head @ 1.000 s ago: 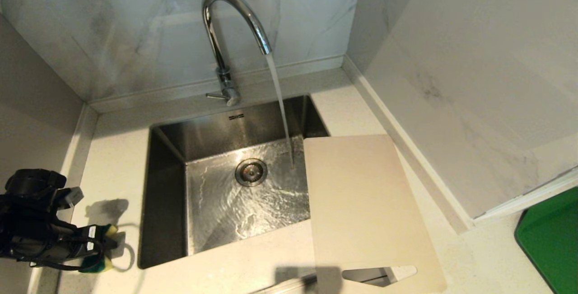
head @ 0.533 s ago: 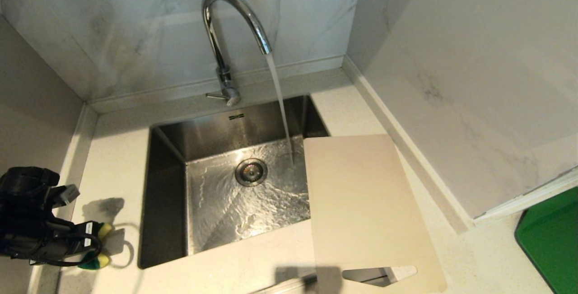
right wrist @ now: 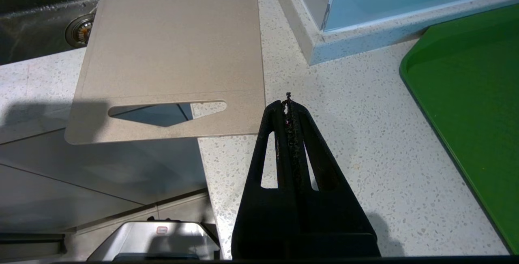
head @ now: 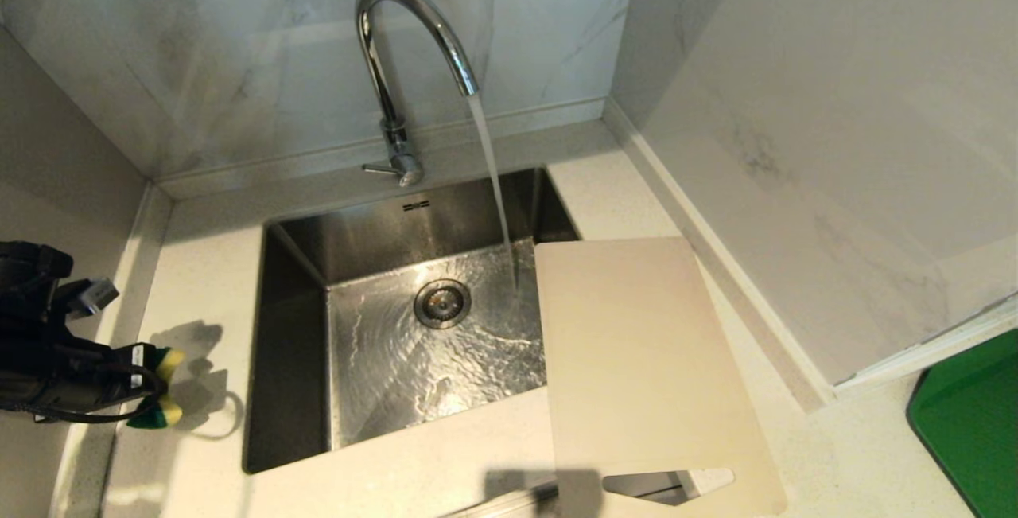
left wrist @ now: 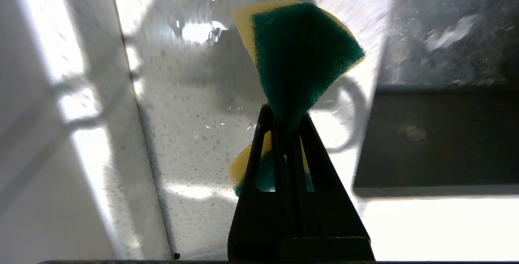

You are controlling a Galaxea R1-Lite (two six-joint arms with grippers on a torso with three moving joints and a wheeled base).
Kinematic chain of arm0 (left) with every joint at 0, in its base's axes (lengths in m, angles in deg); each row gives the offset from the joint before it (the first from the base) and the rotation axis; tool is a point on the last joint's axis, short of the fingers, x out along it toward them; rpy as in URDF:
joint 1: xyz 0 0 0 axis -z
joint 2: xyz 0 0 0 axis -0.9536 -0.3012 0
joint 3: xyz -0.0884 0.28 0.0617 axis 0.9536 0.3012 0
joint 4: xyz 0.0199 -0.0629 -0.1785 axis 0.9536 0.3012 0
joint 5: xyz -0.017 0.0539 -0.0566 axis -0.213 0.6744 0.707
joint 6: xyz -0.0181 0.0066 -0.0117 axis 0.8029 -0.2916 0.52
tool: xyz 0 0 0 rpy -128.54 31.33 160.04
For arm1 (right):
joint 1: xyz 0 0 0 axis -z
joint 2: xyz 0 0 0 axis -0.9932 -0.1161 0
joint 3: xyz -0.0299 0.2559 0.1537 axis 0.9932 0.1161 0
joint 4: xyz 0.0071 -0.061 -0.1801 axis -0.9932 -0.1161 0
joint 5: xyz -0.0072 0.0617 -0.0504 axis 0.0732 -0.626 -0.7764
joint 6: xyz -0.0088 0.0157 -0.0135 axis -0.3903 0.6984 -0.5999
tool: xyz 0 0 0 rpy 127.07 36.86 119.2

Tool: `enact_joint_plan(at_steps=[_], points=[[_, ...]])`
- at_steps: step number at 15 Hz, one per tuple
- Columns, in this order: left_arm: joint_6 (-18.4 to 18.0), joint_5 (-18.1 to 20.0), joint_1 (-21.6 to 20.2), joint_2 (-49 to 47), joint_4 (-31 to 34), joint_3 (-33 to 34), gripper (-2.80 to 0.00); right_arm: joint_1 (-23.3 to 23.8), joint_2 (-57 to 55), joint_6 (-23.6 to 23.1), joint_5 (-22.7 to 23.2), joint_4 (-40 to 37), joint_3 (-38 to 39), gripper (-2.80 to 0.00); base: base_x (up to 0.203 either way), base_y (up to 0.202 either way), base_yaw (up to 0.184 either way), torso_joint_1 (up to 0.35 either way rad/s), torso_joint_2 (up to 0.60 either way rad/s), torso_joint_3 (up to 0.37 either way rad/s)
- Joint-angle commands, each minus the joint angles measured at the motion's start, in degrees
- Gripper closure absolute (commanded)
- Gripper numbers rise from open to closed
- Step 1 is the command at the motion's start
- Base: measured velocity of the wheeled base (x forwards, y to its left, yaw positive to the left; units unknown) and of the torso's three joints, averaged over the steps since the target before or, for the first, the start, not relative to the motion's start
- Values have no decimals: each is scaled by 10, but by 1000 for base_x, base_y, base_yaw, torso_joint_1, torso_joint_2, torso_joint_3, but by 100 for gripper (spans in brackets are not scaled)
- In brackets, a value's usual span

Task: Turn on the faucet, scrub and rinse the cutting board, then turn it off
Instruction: Pick up the cleaning cloth, then pick up the cutting board

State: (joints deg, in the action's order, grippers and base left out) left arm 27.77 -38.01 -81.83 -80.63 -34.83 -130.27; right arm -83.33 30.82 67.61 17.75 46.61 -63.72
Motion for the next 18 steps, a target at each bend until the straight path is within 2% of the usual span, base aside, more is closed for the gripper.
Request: enact_joint_plan(at_steps=[1, 6, 12, 18], points=[[0, 0, 0, 28, 26, -40, 0, 0, -1, 0, 0, 0, 0, 0, 0, 0, 0, 0, 0, 0], [-1, -3, 0, 47, 57, -90, 0, 0, 0, 0, 0, 0, 0, 0, 0, 0, 0, 0, 0, 0], [-2, -3, 0, 95, 109, -183, 0, 0, -1, 0, 0, 0, 0, 0, 0, 0, 0, 0, 0, 0], [-2, -1, -1, 184, 105, -208, 0, 0, -1, 0, 0, 0, 0, 0, 0, 0, 0, 0, 0, 0]])
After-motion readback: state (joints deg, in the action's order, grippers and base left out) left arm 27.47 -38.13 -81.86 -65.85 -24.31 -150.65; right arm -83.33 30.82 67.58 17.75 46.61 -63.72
